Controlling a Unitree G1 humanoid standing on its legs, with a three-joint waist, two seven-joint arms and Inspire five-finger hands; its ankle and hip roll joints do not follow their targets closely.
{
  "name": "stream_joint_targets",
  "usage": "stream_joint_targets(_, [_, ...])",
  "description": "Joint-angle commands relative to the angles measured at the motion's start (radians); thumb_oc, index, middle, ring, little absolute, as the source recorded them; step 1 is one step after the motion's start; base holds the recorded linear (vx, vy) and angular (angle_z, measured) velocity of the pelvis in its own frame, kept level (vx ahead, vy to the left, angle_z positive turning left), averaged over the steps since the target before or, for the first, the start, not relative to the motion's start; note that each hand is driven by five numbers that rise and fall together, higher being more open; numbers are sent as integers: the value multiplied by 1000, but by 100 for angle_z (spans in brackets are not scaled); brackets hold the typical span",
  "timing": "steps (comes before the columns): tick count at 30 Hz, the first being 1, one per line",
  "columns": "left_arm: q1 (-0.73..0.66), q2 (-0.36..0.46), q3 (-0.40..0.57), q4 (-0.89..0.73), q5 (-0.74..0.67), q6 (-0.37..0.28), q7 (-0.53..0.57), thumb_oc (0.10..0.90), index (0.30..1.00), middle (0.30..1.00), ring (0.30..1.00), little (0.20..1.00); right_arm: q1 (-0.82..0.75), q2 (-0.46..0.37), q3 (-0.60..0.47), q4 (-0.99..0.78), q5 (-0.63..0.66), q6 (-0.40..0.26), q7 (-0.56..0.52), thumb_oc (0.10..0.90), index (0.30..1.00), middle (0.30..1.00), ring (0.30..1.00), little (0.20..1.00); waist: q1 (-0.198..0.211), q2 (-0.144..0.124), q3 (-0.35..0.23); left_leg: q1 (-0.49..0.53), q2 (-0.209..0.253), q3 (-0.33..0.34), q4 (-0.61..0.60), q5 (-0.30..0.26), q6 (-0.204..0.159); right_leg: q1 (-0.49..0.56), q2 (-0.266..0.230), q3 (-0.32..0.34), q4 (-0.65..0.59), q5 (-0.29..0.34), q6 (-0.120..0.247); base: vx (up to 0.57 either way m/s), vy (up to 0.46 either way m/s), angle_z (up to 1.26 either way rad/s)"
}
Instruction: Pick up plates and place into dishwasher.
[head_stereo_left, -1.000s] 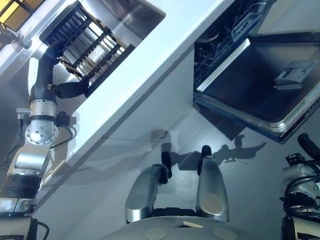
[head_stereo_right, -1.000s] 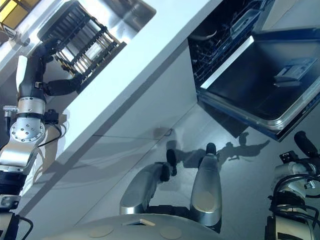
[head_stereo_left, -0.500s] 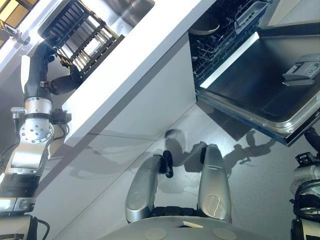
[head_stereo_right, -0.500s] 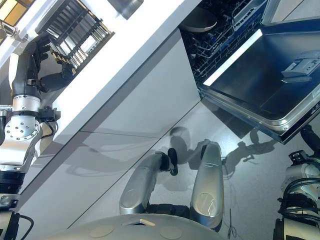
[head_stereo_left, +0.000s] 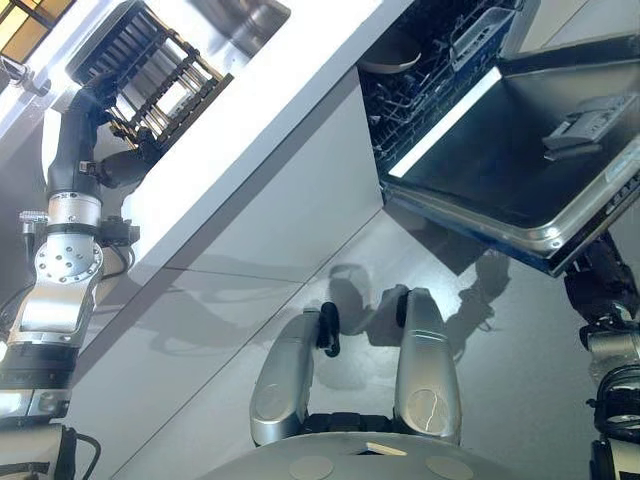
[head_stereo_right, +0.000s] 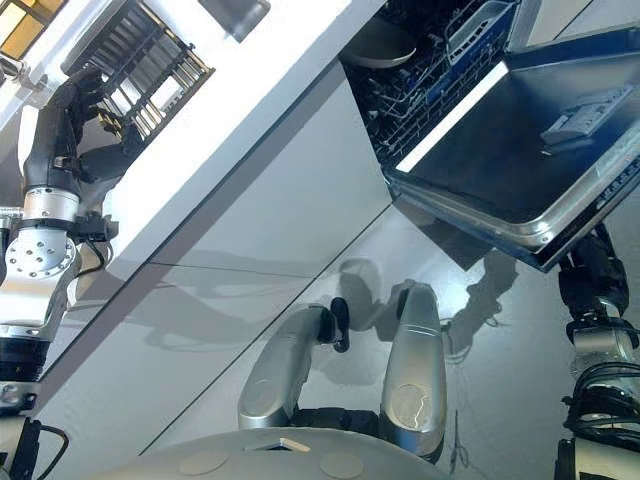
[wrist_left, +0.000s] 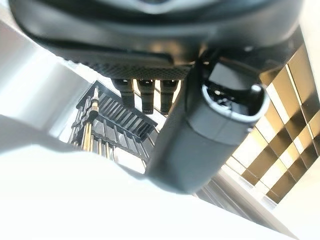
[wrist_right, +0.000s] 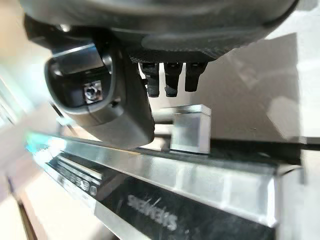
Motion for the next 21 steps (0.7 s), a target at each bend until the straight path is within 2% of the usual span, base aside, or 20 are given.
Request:
stream_joint_targets(1, [-45,62,25,-42,-10,-64,-16,800,900,900,900,900,-291,58,211,-233,-80,80,218,800,900,900,900,900,74,-48,-54,-7,-49,31,-102,131,64,100,25,-8,-56,36,8,83,46,4])
stream_joint_targets(6, [-68,76,12,-43,-5,-50,-37,800,900,900,900,900,-357,65,258,-264,-93,118,226,800,900,900,900,900,97,-69,-52,16,-53,20,-123,118,77,119,30,-15,-81,60,18,78,48,-1])
stream_joint_targets(14, [-78,88,7,-38,-4,-33,-57,800,900,900,900,900,-410,100,303,-342,-116,130,206,800,900,900,900,900,125,-96,-44,22,-55,13,-141,123,104,122,37,-10,-124,121,41,73,61,3])
stream_joint_targets(21, [-98,105,2,-28,-9,-19,-58,800,900,900,900,900,-477,131,337,-445,-83,60,174,800,900,900,900,900,144,-108,-31,12,-54,21,-136,116,133,106,37,-2,-149,162,68,22,61,12])
